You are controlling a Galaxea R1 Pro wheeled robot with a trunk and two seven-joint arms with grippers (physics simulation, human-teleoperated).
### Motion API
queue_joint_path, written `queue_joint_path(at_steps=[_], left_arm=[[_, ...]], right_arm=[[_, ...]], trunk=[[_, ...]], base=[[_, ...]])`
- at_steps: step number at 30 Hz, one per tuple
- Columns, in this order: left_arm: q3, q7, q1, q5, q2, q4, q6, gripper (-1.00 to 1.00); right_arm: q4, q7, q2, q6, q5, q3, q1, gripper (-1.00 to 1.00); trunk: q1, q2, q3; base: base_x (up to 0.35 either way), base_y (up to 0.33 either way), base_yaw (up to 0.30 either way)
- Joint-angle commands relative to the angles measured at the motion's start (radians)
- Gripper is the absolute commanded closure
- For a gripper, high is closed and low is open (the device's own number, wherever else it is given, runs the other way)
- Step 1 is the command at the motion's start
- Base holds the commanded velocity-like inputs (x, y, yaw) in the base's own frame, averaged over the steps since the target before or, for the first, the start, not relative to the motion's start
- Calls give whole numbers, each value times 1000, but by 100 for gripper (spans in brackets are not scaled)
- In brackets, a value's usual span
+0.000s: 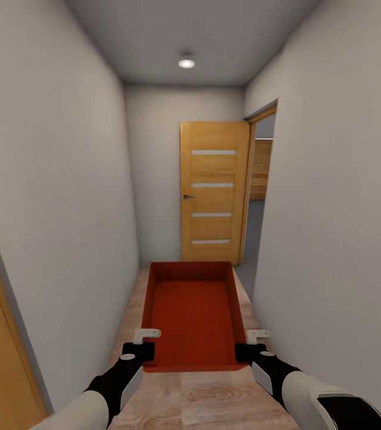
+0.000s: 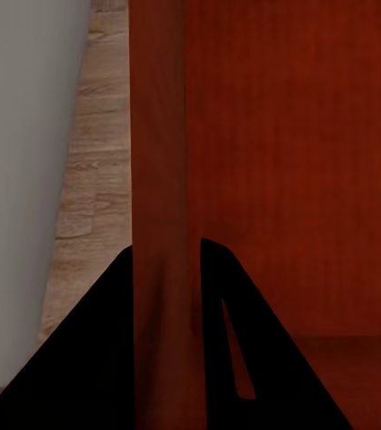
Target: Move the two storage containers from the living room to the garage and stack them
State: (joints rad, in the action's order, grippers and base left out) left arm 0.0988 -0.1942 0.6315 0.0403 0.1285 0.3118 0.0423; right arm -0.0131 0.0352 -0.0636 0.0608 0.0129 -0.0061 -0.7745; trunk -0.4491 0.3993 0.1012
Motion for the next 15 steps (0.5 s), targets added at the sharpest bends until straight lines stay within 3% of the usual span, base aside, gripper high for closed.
queue_joint_path(at_steps=[1, 15], left_arm=[[-10, -71, 1, -13, -3, 4, 5, 100], [-10, -71, 1, -13, -3, 4, 5, 100]], right_arm=[[2, -1, -1, 3, 0, -25, 0, 100], [2, -1, -1, 3, -1, -25, 0, 100]], trunk=[[-1, 1, 0], [-1, 1, 0]], base=[[323, 0, 0], [322, 0, 0]])
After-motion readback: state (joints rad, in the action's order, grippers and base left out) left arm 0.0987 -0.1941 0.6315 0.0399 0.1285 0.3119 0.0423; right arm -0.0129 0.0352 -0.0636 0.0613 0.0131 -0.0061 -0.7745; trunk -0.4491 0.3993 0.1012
